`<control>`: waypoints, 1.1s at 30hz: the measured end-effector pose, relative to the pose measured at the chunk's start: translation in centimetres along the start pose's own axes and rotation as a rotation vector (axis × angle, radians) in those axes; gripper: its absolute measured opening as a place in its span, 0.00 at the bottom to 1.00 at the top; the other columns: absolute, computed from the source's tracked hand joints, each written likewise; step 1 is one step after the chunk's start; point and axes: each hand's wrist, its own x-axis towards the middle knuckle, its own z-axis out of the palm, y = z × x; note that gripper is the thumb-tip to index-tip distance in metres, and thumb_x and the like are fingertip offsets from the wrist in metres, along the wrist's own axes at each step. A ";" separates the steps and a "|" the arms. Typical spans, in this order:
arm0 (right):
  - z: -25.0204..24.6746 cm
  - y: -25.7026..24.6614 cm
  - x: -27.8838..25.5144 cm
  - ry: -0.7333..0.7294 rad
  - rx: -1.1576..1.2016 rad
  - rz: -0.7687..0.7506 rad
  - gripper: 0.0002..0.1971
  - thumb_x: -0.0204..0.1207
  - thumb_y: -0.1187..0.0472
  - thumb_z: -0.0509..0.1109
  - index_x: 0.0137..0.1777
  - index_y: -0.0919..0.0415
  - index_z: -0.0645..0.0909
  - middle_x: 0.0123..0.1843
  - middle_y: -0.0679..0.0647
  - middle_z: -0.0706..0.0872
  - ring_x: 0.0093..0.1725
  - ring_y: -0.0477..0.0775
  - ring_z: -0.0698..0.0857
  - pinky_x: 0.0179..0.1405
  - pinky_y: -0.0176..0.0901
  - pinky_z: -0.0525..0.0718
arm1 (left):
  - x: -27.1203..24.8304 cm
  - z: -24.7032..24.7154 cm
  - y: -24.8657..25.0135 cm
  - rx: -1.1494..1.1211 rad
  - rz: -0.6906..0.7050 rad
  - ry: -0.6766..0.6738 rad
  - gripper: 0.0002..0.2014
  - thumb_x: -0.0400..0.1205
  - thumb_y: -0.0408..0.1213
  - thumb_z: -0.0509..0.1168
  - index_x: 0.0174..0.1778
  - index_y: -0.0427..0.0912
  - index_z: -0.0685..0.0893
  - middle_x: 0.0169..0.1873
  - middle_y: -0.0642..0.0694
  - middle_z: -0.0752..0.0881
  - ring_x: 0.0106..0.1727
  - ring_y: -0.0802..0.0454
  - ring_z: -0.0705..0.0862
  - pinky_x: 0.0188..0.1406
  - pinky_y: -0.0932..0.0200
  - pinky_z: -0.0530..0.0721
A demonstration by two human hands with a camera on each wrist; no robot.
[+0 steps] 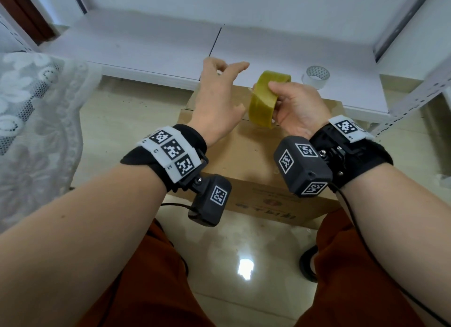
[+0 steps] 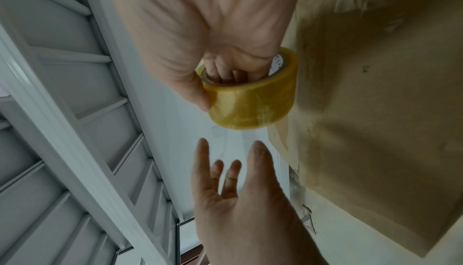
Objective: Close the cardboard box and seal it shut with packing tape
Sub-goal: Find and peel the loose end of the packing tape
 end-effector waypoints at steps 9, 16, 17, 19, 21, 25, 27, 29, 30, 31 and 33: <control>-0.1 -0.2 -0.1 0.077 -0.054 0.008 0.16 0.77 0.71 0.68 0.64 0.72 0.73 0.61 0.71 0.84 0.59 0.66 0.86 0.57 0.64 0.85 | 1.0 -1.6 -0.3 0.081 -0.200 0.122 0.29 0.71 0.29 0.70 0.69 0.46 0.77 0.64 0.44 0.66 0.66 0.46 0.70 0.65 0.57 0.77; 0.2 0.3 -0.2 0.013 -0.040 -0.003 0.10 0.77 0.71 0.68 0.57 0.71 0.77 0.45 0.65 0.86 0.46 0.61 0.88 0.46 0.56 0.88 | 0.0 -0.4 0.4 0.111 0.166 -0.067 0.19 0.74 0.37 0.75 0.62 0.46 0.87 0.62 0.46 0.85 0.64 0.49 0.81 0.67 0.54 0.76; 0.2 0.3 -0.2 0.004 -0.037 -0.004 0.11 0.77 0.72 0.68 0.58 0.71 0.77 0.44 0.64 0.86 0.44 0.60 0.88 0.46 0.56 0.88 | 0.0 -0.4 0.5 0.097 0.149 -0.056 0.17 0.75 0.38 0.75 0.61 0.45 0.88 0.56 0.46 0.88 0.57 0.50 0.85 0.63 0.55 0.79; 0.3 0.4 -0.3 -0.010 -0.047 -0.003 0.12 0.76 0.72 0.68 0.59 0.74 0.77 0.44 0.65 0.86 0.44 0.59 0.88 0.52 0.59 0.87 | 0.0 -0.5 0.7 0.075 0.101 -0.027 0.14 0.77 0.38 0.74 0.59 0.45 0.89 0.49 0.47 0.90 0.50 0.52 0.87 0.58 0.59 0.82; 0.4 0.3 -0.5 -0.036 -0.068 -0.012 0.05 0.76 0.74 0.67 0.50 0.72 0.79 0.43 0.63 0.86 0.43 0.59 0.87 0.57 0.62 0.84 | 0.1 -0.6 0.8 0.068 0.068 0.020 0.10 0.77 0.38 0.74 0.54 0.44 0.91 0.46 0.47 0.91 0.48 0.51 0.87 0.56 0.55 0.83; 0.5 0.1 -0.7 -0.168 -0.178 -0.047 0.10 0.75 0.76 0.66 0.54 0.68 0.81 0.45 0.59 0.88 0.46 0.56 0.88 0.52 0.52 0.87 | 0.6 -0.8 0.3 0.090 0.041 0.078 0.05 0.76 0.39 0.74 0.45 0.44 0.92 0.46 0.49 0.85 0.47 0.53 0.83 0.52 0.58 0.81; 0.5 0.3 -0.7 -0.218 -0.362 -0.102 0.19 0.73 0.75 0.70 0.64 0.65 0.78 0.52 0.59 0.88 0.53 0.56 0.88 0.56 0.52 0.86 | 0.8 -0.9 0.1 0.063 0.053 0.106 0.04 0.75 0.38 0.75 0.42 0.43 0.91 0.49 0.51 0.78 0.52 0.56 0.78 0.53 0.64 0.76; 0.3 0.8 -0.7 -0.228 -0.583 -0.172 0.29 0.70 0.73 0.75 0.70 0.59 0.73 0.56 0.57 0.89 0.57 0.54 0.88 0.62 0.53 0.84 | 0.8 -1.1 0.2 0.020 0.048 0.114 0.02 0.75 0.36 0.74 0.40 0.42 0.89 0.53 0.51 0.78 0.59 0.56 0.77 0.57 0.69 0.70; 0.3 1.0 -0.6 -0.217 -0.681 -0.205 0.32 0.69 0.71 0.77 0.72 0.56 0.72 0.55 0.55 0.90 0.56 0.51 0.89 0.63 0.54 0.84 | 0.8 -1.2 0.3 0.015 0.043 0.109 0.01 0.75 0.35 0.73 0.40 0.42 0.89 0.55 0.50 0.79 0.62 0.55 0.77 0.57 0.72 0.66; 0.1 1.1 -0.5 -0.193 -0.756 -0.234 0.34 0.68 0.69 0.78 0.74 0.54 0.71 0.54 0.54 0.90 0.54 0.49 0.89 0.63 0.54 0.84 | 0.7 -1.2 0.4 0.018 0.039 0.100 0.01 0.76 0.35 0.73 0.40 0.43 0.88 0.57 0.50 0.80 0.63 0.55 0.76 0.56 0.75 0.64; 0.0 1.2 -0.3 -0.143 -0.836 -0.278 0.35 0.69 0.65 0.79 0.76 0.53 0.70 0.53 0.52 0.90 0.52 0.47 0.89 0.62 0.52 0.84 | 0.7 -1.3 0.5 0.025 0.036 0.077 0.01 0.76 0.36 0.72 0.40 0.43 0.88 0.58 0.50 0.81 0.64 0.55 0.75 0.52 0.82 0.60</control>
